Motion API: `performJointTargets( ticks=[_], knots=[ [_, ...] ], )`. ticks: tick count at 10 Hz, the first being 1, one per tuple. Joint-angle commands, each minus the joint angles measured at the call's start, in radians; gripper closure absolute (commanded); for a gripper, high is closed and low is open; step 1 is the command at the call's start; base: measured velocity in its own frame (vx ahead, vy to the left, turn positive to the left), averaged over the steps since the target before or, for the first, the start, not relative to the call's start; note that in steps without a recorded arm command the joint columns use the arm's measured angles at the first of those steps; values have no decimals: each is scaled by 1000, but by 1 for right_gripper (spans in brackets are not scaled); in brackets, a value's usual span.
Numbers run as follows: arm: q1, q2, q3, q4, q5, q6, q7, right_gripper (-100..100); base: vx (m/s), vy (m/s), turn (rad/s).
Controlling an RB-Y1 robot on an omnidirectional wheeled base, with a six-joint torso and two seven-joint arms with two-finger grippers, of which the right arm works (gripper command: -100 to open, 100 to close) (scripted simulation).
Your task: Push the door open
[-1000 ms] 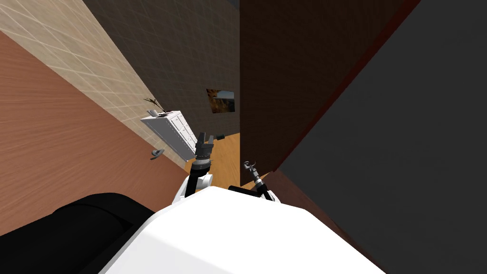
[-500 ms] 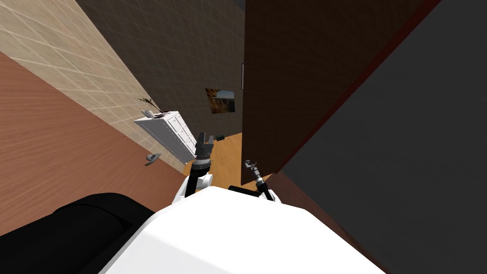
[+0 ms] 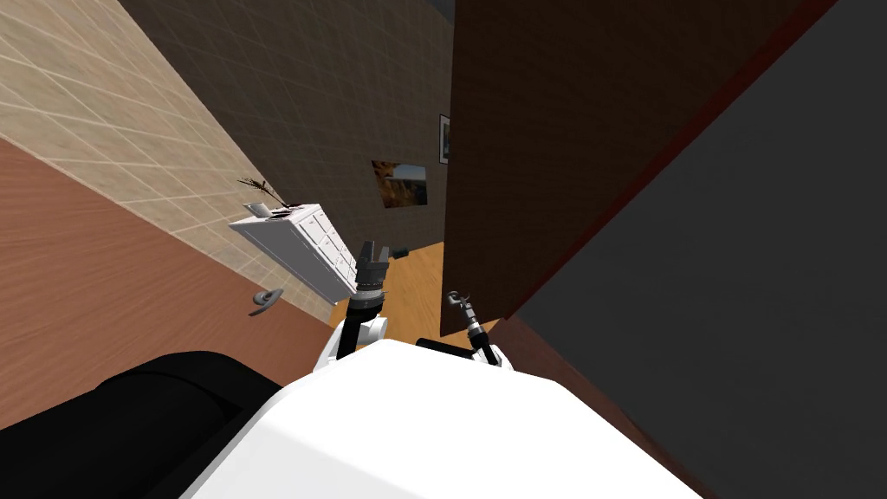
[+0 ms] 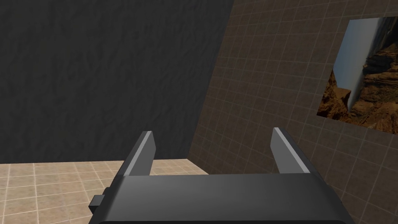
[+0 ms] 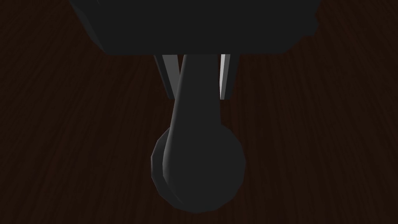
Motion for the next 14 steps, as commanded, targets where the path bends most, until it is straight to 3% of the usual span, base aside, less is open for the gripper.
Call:
performJointTargets(
  ticks=[1, 5, 7, 8, 12, 13, 14],
  knots=[
    [-12, -4, -29, 3, -10, -5, 6, 100, 100, 93, -30],
    [-21, 15, -88, 24, -26, -6, 29, 100, 109, 148, -52],
    [-22, 18, -97, 27, -28, -6, 32, 100, 97, 113, -37],
    [-26, 28, -121, 35, -35, -7, 42, 100, 79, 142, -35],
    [-32, 49, -163, 50, -47, -8, 59, 100, 105, 147, -61],
    [-28, 38, -161, 49, -46, -5, 55, 100, 56, 49, -33],
    [-33, 32, -182, 54, -54, -7, 61, 100, 97, 58, -47]
  ],
)
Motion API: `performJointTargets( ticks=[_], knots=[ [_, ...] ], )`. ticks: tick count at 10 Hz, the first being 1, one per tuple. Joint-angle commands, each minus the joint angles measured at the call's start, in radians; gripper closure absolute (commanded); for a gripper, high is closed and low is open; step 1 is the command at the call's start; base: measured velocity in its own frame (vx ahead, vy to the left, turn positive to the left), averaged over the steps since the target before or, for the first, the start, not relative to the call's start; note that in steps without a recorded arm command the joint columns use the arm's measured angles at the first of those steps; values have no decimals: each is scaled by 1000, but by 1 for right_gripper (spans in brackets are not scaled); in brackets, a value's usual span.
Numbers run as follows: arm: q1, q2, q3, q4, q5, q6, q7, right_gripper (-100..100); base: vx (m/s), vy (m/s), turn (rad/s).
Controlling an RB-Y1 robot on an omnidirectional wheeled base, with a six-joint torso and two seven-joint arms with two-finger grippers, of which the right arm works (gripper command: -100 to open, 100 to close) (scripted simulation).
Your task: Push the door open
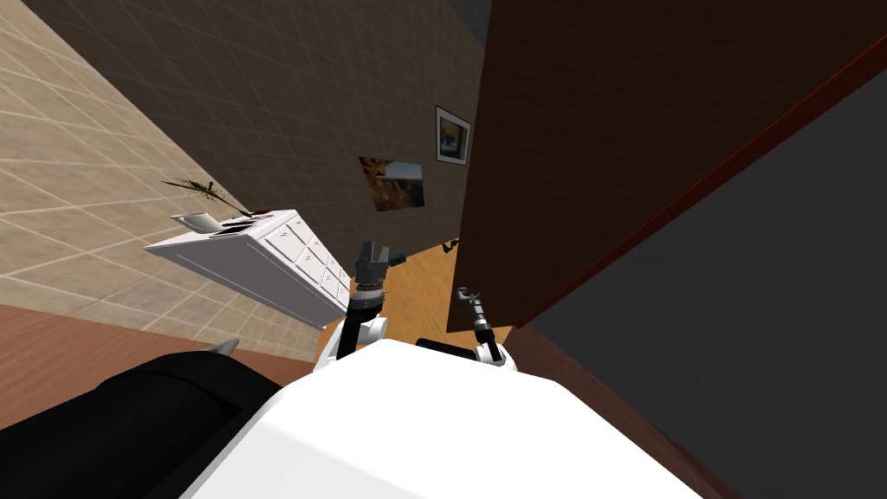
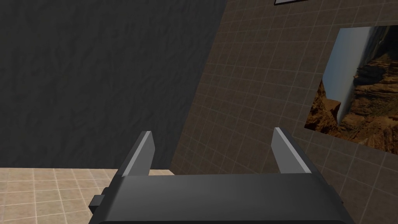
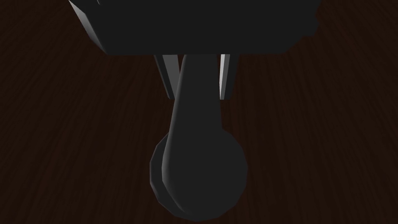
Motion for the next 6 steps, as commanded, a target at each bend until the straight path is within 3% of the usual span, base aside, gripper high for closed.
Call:
performJointTargets(
  ticks=[1, 6],
  knots=[
    [-5, -4, -16, 6, -6, -5, 6, 100, 125, 94, -45],
    [-16, -2, -73, 22, -27, -8, 27, 100, 157, 125, -53]
  ],
)
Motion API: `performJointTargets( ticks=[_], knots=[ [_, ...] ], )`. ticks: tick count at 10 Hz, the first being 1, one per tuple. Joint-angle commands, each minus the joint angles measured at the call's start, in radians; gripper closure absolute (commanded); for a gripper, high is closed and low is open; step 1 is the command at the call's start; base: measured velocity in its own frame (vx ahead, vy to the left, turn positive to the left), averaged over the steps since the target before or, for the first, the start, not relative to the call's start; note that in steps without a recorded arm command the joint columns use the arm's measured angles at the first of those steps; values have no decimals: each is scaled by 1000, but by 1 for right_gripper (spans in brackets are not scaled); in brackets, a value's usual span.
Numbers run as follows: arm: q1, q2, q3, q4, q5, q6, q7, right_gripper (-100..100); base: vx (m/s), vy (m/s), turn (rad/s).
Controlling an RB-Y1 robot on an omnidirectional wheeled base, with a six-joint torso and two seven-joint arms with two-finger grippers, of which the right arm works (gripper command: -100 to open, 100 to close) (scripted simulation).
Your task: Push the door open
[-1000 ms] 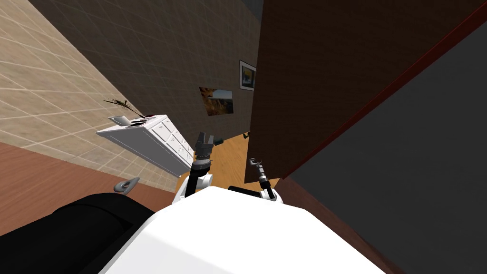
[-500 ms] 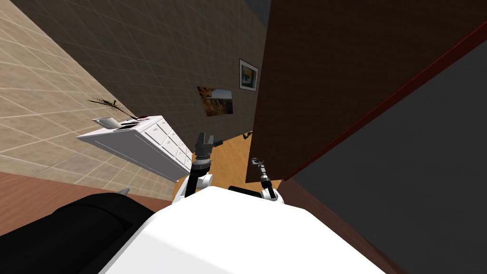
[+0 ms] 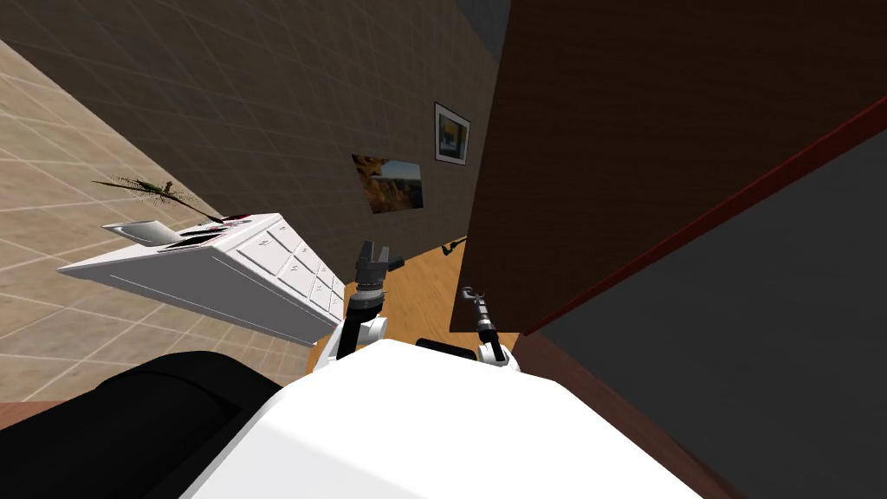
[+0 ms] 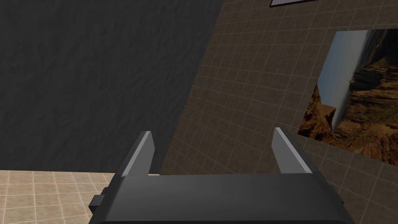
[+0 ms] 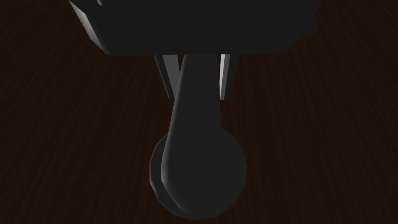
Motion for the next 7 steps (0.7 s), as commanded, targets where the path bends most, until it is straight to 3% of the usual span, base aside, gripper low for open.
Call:
performJointTargets(
  ticks=[1, 5, 6, 7],
  knots=[
    [-18, 4, -29, 20, -11, -14, 10, 100, 173, 177, -84],
    [-26, 23, -72, 32, -27, -16, 26, 100, 154, 130, -66],
    [-22, 15, -71, 31, -26, -13, 25, 100, 66, 33, -28],
    [-25, 5, -92, 33, -36, -15, 31, 100, 125, 85, -48]
  ],
)
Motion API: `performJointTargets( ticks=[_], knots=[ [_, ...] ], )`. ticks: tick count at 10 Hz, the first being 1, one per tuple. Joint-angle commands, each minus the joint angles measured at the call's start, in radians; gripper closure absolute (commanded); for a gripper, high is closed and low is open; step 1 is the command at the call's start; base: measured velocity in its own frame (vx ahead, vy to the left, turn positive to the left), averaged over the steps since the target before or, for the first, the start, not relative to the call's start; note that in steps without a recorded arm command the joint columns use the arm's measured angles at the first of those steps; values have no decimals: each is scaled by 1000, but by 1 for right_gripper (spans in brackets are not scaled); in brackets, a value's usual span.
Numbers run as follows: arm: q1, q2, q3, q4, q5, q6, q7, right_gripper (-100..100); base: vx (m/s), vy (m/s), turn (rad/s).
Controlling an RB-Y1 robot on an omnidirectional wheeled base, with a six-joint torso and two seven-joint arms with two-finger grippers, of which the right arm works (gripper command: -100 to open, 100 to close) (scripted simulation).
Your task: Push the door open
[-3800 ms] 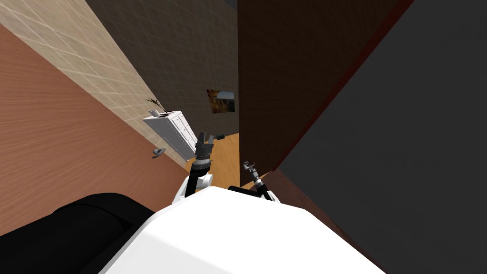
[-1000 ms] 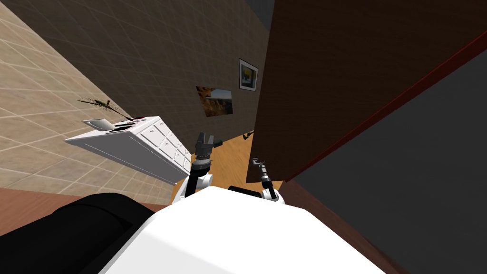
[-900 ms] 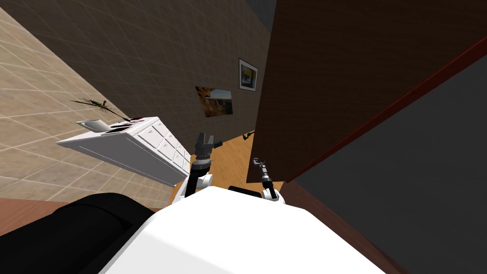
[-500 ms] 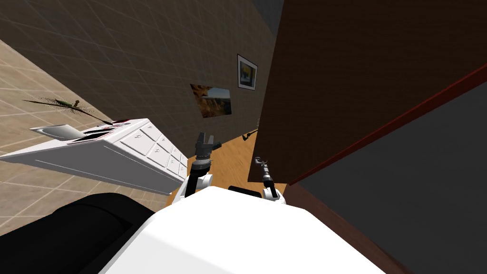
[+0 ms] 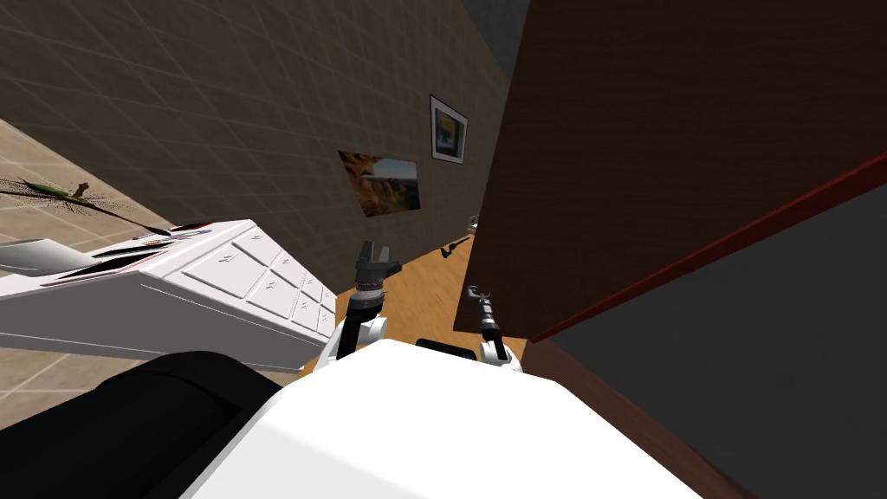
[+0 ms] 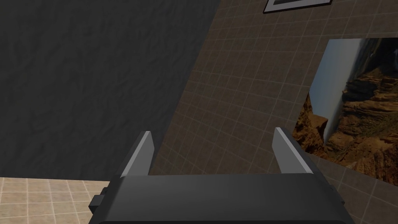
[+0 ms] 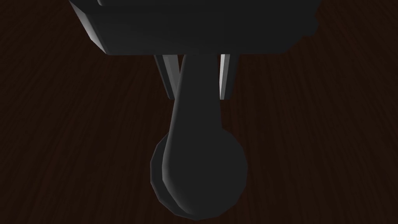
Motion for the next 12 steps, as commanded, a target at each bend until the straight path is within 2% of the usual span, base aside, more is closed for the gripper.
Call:
performJointTargets(
  ticks=[1, 3, 4, 6, 10, 11, 12],
  knots=[
    [-1, -5, -15, -5, -6, 2, 7, 100, 171, 104, -73],
    [-4, -10, -38, -1, -17, 1, 15, 100, 179, 93, -51],
    [-4, -10, -38, -1, -17, 1, 15, 100, 132, 76, -33],
    [-7, -11, -70, 4, -32, -1, 26, 100, 185, 110, -73],
    [-11, 2, -116, 11, -53, -4, 42, 100, 190, 132, -79],
    [-3, -5, -112, 3, -50, 3, 39, 100, 89, 53, -50],
    [-3, -14, -133, 3, -62, 1, 46, 100, 164, 32, -57]
  ],
)
